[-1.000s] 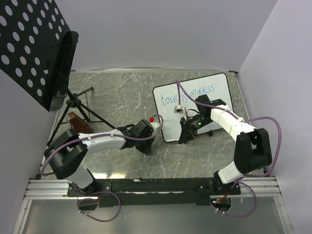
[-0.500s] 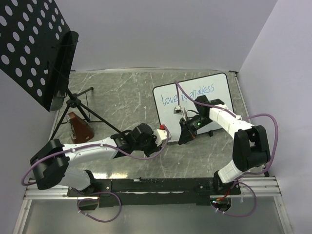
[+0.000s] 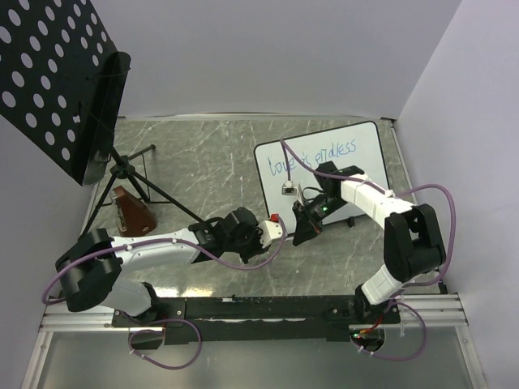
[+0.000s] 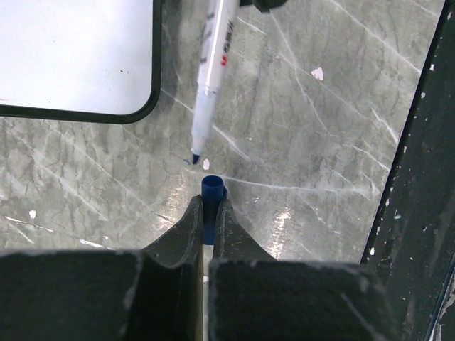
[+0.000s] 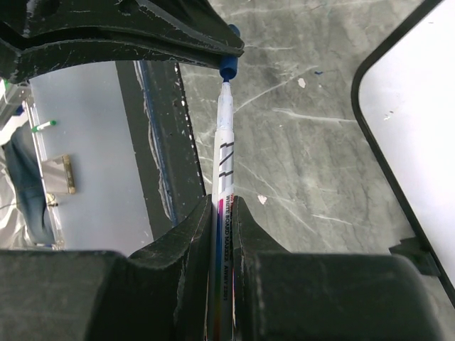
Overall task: Write a sentence on the whiteboard
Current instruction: Insert the pen cap into the whiteboard marker.
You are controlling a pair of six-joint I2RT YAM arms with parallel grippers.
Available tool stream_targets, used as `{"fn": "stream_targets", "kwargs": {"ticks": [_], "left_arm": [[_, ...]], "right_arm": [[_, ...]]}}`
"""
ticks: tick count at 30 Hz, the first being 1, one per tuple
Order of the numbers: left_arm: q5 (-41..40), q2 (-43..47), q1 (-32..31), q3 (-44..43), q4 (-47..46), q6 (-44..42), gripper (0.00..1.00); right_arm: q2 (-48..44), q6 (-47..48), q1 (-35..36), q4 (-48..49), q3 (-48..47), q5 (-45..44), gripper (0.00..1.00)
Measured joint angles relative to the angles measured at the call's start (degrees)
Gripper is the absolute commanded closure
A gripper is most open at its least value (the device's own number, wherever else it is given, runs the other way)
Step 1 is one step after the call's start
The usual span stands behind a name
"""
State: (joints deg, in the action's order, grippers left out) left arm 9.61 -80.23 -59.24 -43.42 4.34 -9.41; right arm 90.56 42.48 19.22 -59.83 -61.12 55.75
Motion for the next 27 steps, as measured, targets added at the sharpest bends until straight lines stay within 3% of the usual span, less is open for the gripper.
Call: {"fn": "stream_targets", "kwargs": {"ticks": [27], "left_arm": [[-0.15,0.02,-0.09,0.0,-0.61,-0.15,0.99]], "right_arm": [[2.45,-1.07,2.49,0.48,0.0,-1.31,1.0]]}}
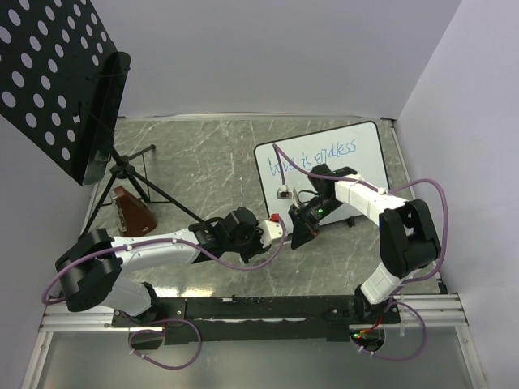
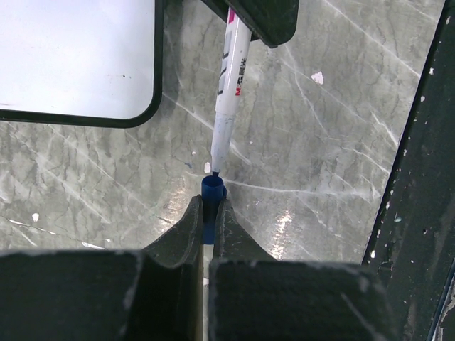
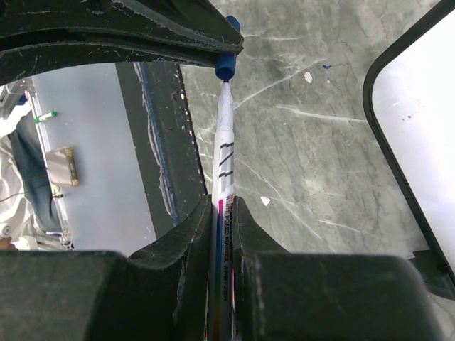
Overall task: Write a sentence on the whiteboard
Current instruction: Insert the pen cap into the whiteboard marker.
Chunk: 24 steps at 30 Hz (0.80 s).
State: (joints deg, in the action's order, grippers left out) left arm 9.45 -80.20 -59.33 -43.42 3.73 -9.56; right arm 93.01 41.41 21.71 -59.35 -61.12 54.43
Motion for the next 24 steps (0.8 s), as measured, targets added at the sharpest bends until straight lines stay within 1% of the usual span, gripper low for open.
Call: {"fn": "stream_targets", "kwargs": {"ticks": [15,24], "left_arm": [[0.42,-0.02,-0.59,-0.35,0.07,0.2,0.99],[0.46,-1.49,-0.9,-2.23,2.4,0.13,0.99]], "right_arm": [[0.02,-0.68,0.44,0.24,0.0,-0.04,1.0],[0.35,-0.92,1.03,0.2,0.0,-0.85,1.0]]}}
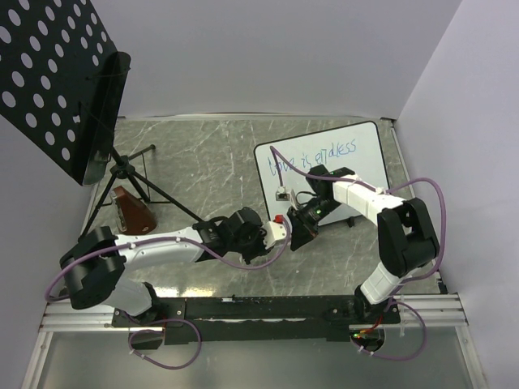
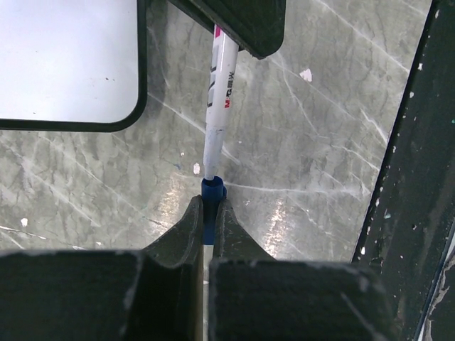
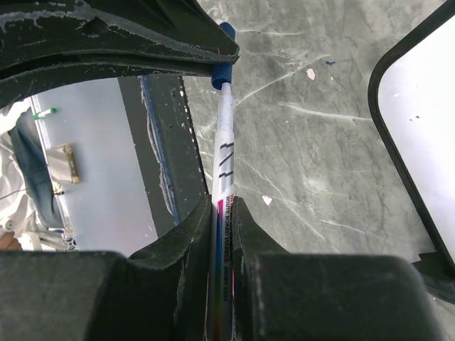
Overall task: Write a sentence on the whiteboard
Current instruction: Insert the pen cap into the whiteboard marker.
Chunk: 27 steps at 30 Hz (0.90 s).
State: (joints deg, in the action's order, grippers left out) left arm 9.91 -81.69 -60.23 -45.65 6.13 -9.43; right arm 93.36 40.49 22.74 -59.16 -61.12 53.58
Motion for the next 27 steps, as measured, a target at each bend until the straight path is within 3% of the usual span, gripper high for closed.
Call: {"fn": "stream_targets", "kwargs": {"ticks": [27], "left_arm": [[1.33,-4.66,-0.79,-6.27,2.34,-4.44,0.99]], "right_arm": [[1.77,0.92,0.63,-0.15,-0.33,0.52,1.0]]}}
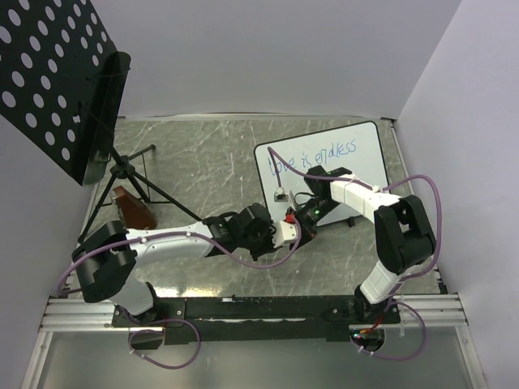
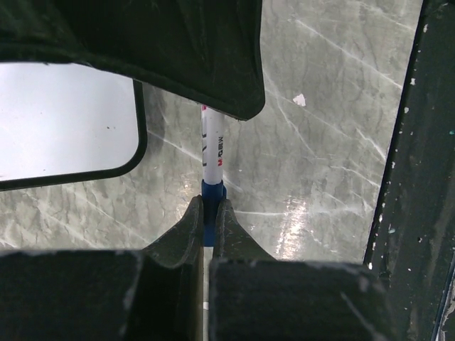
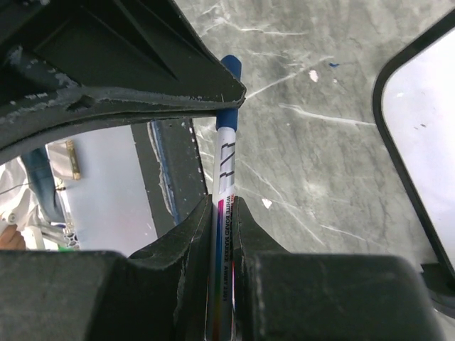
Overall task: Write a sentence on the whiteboard
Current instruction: Insert the pen cap into the whiteboard marker.
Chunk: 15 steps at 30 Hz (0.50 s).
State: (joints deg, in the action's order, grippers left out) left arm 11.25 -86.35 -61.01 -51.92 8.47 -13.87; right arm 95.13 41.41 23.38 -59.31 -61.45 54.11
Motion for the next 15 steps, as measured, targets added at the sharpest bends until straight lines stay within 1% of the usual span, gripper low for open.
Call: {"fn": "stream_targets", "kwargs": {"ticks": [10,15], "left_arm": [[0.37,-2.75,0.02,-0.81,-1.4,0.42,0.99],[0.46,-4.09,0.02,-0.81,-3.54,2.47,0.99]], "right_arm": [[0.79,-0.44,-0.13,0.2,-0.15,-2.16,1.0],[0.79,-1.33,-0.24,0.28,-0.15,-3.78,1.0]]}}
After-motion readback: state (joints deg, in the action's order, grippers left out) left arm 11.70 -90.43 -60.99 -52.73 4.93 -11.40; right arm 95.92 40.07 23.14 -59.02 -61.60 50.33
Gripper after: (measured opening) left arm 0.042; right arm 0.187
